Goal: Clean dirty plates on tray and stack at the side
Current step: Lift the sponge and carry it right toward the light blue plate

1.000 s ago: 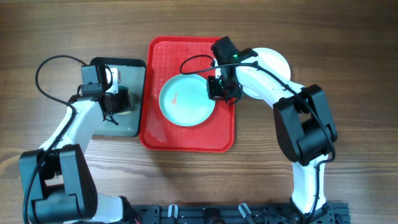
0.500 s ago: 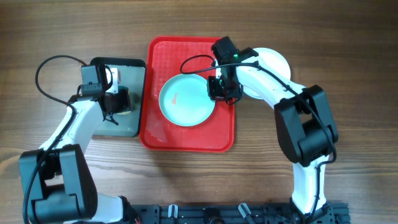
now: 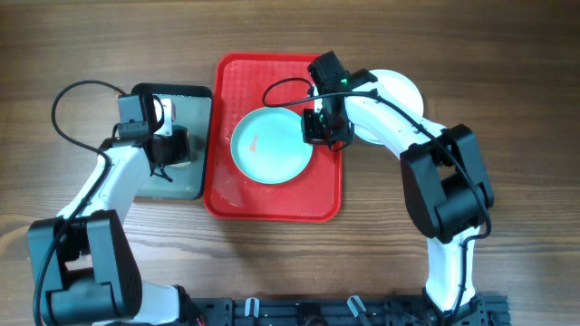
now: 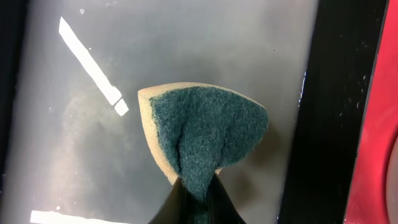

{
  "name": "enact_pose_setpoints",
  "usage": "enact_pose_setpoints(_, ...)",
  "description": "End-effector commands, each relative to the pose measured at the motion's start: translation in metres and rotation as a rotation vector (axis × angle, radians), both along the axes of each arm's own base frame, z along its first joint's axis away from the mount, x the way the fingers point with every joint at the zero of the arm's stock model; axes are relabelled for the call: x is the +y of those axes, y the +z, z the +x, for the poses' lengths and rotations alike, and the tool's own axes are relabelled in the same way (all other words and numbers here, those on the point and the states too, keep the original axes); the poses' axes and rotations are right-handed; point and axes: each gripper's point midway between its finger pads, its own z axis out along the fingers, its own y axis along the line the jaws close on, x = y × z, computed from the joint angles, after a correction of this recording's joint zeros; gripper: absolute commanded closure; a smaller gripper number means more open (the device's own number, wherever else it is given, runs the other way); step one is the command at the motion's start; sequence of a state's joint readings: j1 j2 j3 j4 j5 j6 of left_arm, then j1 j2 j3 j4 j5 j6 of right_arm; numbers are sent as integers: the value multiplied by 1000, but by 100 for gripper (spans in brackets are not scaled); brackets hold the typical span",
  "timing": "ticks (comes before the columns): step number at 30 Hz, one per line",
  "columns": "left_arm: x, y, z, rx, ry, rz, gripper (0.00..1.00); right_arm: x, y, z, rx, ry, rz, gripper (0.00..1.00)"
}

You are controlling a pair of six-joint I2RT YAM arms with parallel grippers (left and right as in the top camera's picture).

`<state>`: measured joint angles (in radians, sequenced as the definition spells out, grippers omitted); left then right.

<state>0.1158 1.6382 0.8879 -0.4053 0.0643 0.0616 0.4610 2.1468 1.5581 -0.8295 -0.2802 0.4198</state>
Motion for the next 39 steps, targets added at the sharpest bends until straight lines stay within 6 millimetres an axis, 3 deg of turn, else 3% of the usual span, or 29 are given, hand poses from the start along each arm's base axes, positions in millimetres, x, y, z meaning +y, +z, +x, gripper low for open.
enact_pose_setpoints(1, 2, 2, 4, -7, 18, 2, 96, -2, 8, -1, -15, -5, 5, 96)
enact_pose_setpoints(13, 1, 1, 0, 12, 18, 0, 96, -2, 8, -4, -1, -1, 8, 96)
enact_pose_setpoints(20, 2, 7, 8, -18, 36, -4, 96, 4, 8, -11, 7, 18, 2, 96)
enact_pose_setpoints(24, 4, 30, 20, -37, 47, -7, 96, 7, 6, -13, -2, 5, -34, 96)
enact_pose_setpoints(32, 12, 99, 51, -111, 90, 10, 96, 14, 5, -23, 14, 27, -43, 96)
enact_pose_setpoints(35, 7, 106, 55, -122, 85, -9, 96, 14, 5, -25, 18, 30, -46, 96)
enact_pose_setpoints(39, -13, 99, 48, -80, 38, -61, 96, 14, 5, -24, 13, 31, -47, 96)
